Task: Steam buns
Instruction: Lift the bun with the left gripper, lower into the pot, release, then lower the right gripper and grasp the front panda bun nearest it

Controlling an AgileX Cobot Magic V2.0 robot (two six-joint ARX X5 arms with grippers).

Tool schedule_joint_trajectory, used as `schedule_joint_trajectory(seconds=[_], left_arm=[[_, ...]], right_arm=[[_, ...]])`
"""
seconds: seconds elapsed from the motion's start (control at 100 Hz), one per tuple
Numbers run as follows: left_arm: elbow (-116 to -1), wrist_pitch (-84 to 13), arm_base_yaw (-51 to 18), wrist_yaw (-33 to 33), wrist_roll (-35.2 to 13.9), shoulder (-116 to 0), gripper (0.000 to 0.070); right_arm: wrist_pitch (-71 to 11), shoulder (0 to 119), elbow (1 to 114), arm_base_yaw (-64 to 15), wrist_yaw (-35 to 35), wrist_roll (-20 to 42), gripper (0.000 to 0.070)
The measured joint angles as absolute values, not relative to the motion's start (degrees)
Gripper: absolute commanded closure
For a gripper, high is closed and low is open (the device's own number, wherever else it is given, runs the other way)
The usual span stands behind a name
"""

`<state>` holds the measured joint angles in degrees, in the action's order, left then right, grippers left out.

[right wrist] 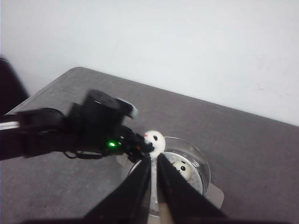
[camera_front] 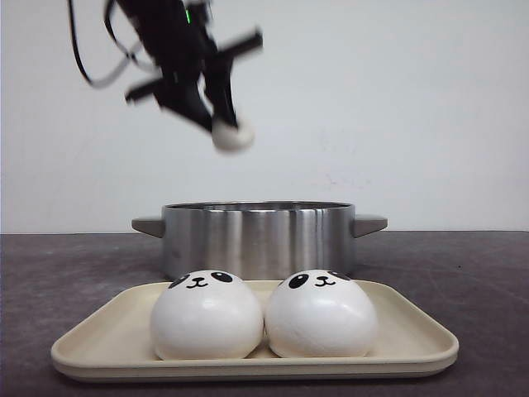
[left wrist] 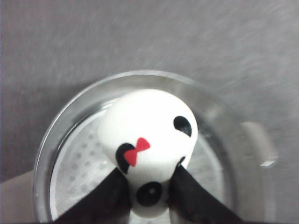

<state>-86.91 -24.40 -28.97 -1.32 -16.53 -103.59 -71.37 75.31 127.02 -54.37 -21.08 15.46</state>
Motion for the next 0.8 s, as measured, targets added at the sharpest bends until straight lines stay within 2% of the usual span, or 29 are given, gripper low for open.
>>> schedule_joint_trajectory(seconds=[0.14, 0.29, 0.42, 0.56, 0.8], left_arm=[[-86.94, -23.99, -28.05, -1.3, -16.49, -108.55, 0.0685], [-86.94, -23.55, -27.24, -1.3, -16.49, -111.85, 0.0498], [-86.94, -22.46, -27.11, -1.28, -16.47, -112.77, 0.0366], [-86.96, -21.63, -27.14, -1.28, -16.49, -112.77, 0.0175], [-86.96, -21.5, -27.14, -1.28, -16.47, -112.77, 0.0169]], right_arm=[[-72.27, 75.31, 127.02, -54.37, -21.1, 15.46, 0.0687], [-73.17, 75.31, 127.02, -54.37, -21.23, 15.46, 0.0687], [-74.02, 75.31, 127.02, -54.37, -21.23, 15.49, 0.0687], [-74.46, 75.31, 127.02, -54.37, -21.23, 15.55, 0.0687], [-75.79, 75.31, 127.02, -54.37, -21.34, 15.9, 0.0687]])
